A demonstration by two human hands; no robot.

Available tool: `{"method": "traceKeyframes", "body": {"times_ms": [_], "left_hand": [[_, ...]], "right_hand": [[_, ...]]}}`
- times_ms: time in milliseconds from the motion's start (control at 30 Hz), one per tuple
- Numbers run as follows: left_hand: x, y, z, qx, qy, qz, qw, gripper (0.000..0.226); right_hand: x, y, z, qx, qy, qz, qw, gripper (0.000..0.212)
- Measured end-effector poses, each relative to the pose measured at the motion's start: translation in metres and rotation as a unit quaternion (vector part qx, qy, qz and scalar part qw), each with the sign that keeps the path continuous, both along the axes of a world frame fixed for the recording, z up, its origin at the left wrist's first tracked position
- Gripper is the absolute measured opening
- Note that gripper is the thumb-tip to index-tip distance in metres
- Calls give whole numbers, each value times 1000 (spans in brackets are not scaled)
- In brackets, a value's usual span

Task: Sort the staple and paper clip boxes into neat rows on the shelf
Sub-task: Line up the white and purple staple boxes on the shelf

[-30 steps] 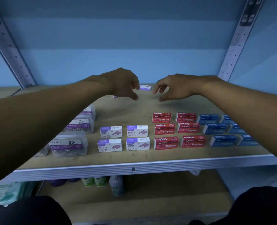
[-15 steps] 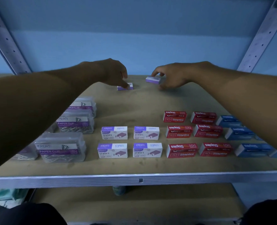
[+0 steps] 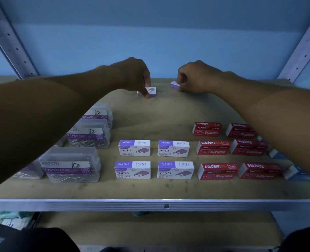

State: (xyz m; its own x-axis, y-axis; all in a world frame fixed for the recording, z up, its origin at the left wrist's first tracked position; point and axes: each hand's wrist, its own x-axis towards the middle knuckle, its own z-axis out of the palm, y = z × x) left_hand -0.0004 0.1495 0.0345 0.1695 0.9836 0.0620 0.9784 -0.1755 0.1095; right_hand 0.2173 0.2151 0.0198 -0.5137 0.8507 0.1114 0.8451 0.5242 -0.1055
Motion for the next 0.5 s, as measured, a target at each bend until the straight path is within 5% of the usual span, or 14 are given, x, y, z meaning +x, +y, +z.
{"method": "traceKeyframes", "body": {"times_ms": [300, 500], "left_hand": [[2, -7, 2, -1, -35, -7, 999, 36], [3, -12, 2, -29, -83, -8, 996, 33]], "right_hand": [[3, -8, 7, -23, 31, 5, 999, 13], [5, -14, 10, -35, 58, 3, 998, 41]]}}
